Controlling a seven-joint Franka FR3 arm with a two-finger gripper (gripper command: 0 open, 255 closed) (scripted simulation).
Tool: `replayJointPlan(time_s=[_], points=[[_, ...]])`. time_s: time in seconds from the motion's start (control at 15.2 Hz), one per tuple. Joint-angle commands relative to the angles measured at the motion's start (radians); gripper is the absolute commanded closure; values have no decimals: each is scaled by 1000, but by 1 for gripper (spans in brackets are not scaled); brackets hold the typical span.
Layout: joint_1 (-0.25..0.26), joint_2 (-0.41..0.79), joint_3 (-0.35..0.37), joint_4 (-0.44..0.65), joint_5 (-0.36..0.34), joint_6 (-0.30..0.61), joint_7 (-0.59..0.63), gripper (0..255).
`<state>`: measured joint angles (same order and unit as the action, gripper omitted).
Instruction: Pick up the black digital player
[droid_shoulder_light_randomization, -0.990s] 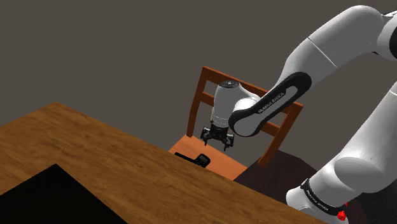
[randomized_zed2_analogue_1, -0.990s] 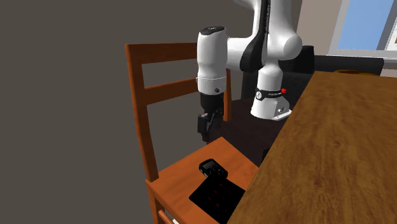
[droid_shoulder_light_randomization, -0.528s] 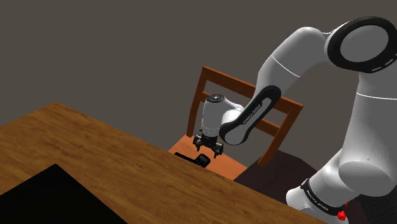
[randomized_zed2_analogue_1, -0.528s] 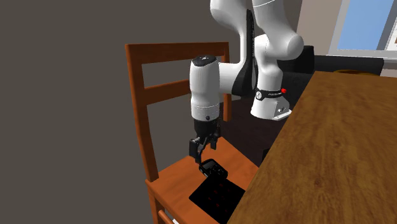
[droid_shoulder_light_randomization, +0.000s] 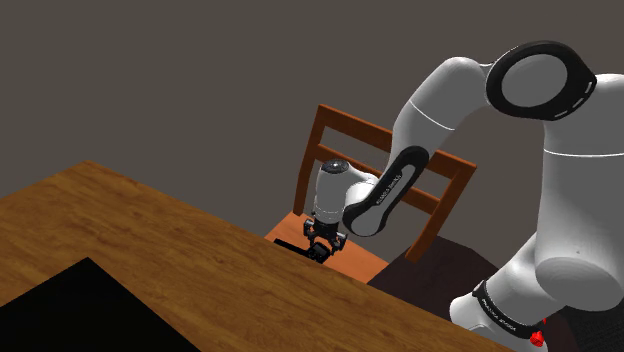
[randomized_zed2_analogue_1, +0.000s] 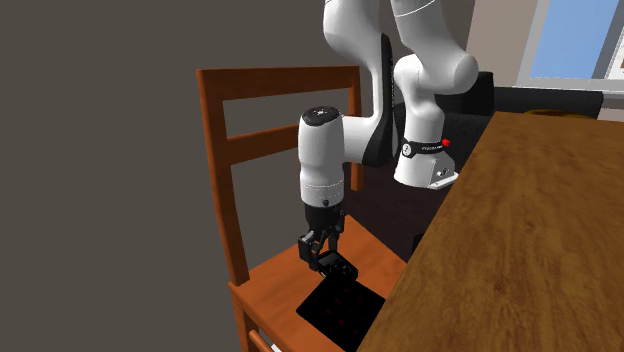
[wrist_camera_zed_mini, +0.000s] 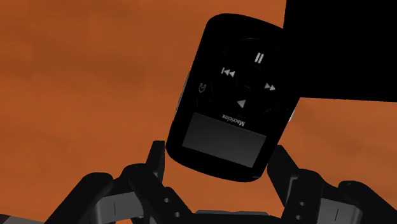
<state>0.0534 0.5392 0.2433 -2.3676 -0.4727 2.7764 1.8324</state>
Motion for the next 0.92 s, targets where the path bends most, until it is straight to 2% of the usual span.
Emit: replayJointPlan(time_s=[0.0,0.53,0.86], points=[[2,3,-2,0,-2,3,2,255],[2,3,-2,2,-1,1,1,255],[-36,-71,46,-26,43,-47,-34,255]])
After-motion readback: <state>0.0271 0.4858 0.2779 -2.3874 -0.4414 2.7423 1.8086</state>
